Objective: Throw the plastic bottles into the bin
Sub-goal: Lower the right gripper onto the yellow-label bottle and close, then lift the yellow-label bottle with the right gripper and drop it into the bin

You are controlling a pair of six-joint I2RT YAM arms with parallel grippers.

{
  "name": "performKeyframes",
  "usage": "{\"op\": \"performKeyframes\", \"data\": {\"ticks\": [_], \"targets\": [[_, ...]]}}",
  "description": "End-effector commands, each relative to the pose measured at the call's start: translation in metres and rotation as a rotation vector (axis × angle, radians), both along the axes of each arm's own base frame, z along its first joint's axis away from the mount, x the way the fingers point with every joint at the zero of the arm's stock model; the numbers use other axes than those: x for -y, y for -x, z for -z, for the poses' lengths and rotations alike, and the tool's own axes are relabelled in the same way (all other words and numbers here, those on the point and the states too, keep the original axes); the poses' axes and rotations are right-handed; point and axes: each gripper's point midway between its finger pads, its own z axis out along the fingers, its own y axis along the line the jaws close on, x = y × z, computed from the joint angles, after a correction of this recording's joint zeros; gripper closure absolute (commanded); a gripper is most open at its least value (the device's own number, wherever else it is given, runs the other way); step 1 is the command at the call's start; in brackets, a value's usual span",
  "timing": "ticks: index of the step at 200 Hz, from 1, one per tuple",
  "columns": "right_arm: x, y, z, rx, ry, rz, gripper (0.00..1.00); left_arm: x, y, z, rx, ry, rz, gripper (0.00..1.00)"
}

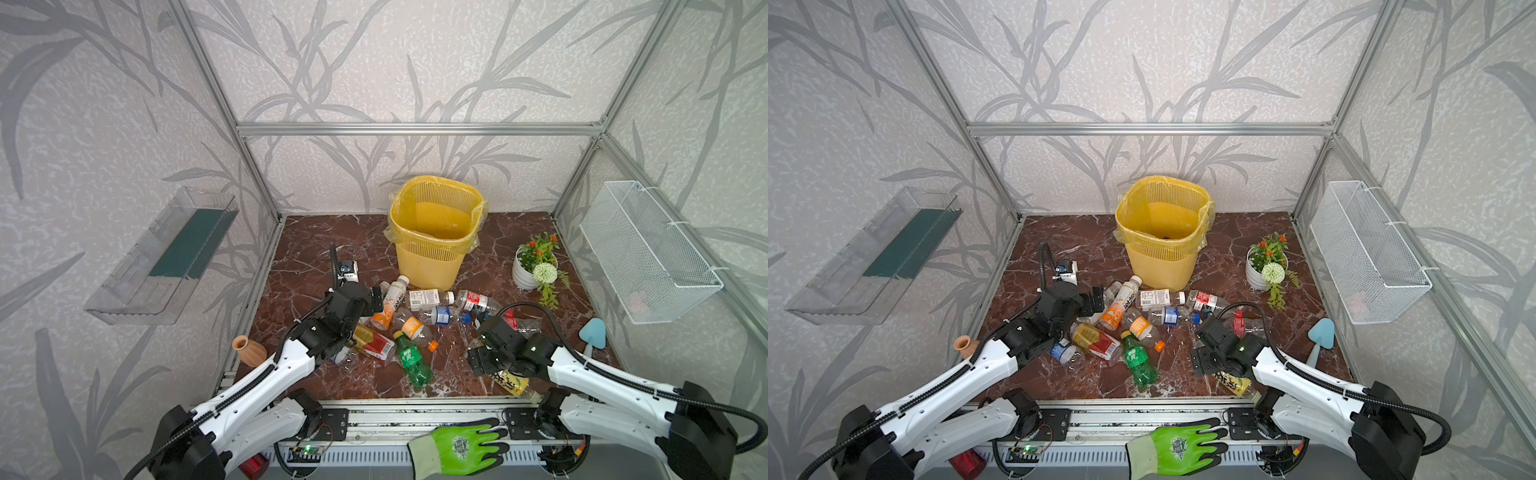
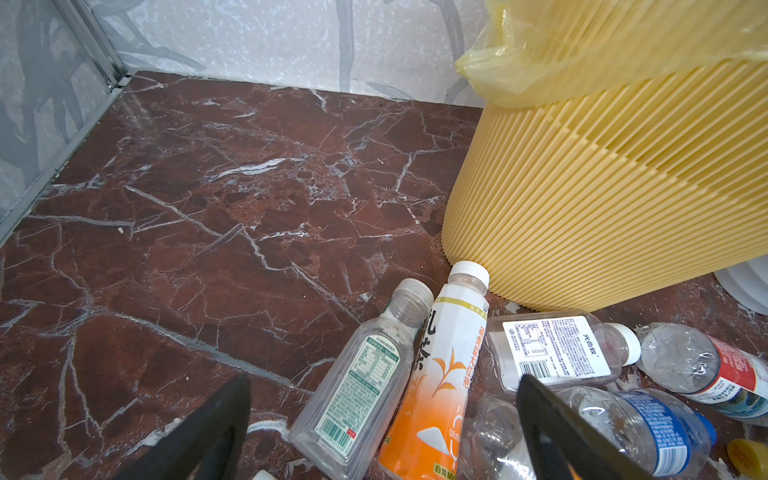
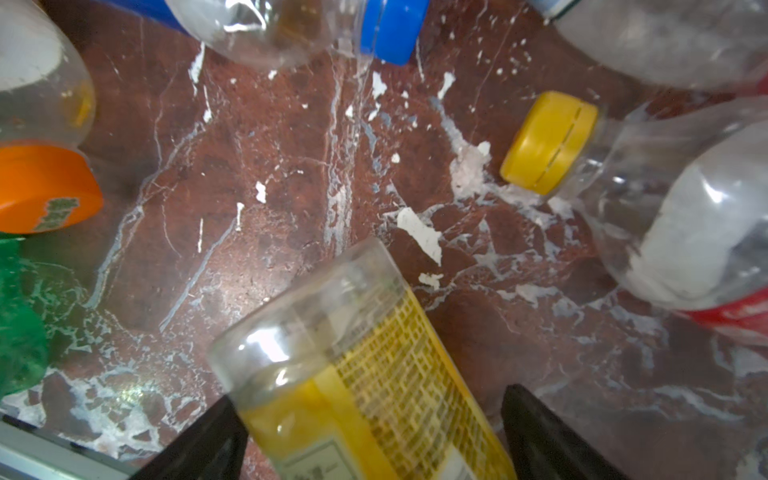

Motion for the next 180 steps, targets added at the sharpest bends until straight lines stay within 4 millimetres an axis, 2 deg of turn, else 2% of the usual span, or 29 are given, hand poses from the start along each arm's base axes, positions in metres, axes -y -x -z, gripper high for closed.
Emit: {"op": "performKeyframes", "data": {"ticks": [1,26,51,68,86,113,126,155,180], "targets": [[0.004,0.005,0.008,-0.012,0.050,-0.024,0.12,-0.005,0.001,-0.001,0.008,0.014,-0.025,0.01],[0.000,0.006,0.009,-0.034,0.075,-0.046,0.20,-0.006,0.002,0.000,0.007,0.012,-0.029,0.01],[-0.006,0.001,0.004,-0.026,0.097,-0.076,0.35,-0.008,0.002,0.000,0.011,0.011,-0.034,0.01],[-0.013,-0.009,-0.011,0.026,0.077,-0.084,0.43,-0.009,0.002,0.000,0.008,0.002,-0.034,0.01],[-0.019,-0.022,-0.043,0.132,0.027,-0.078,0.45,-0.011,0.003,-0.002,0.012,-0.002,-0.040,0.01],[-0.022,-0.042,-0.115,0.373,-0.102,-0.063,0.48,-0.015,0.005,-0.005,0.026,-0.009,-0.049,0.01],[-0.020,-0.050,-0.158,0.525,-0.178,-0.055,0.50,-0.017,0.005,-0.007,0.039,-0.009,-0.059,0.01],[-0.008,-0.059,-0.279,0.943,-0.338,-0.035,0.54,-0.023,0.006,-0.013,0.070,-0.004,-0.081,0.01],[0.009,-0.046,-0.390,1.333,-0.478,-0.020,0.58,-0.030,0.007,-0.018,0.099,-0.002,-0.111,0.01]]}}
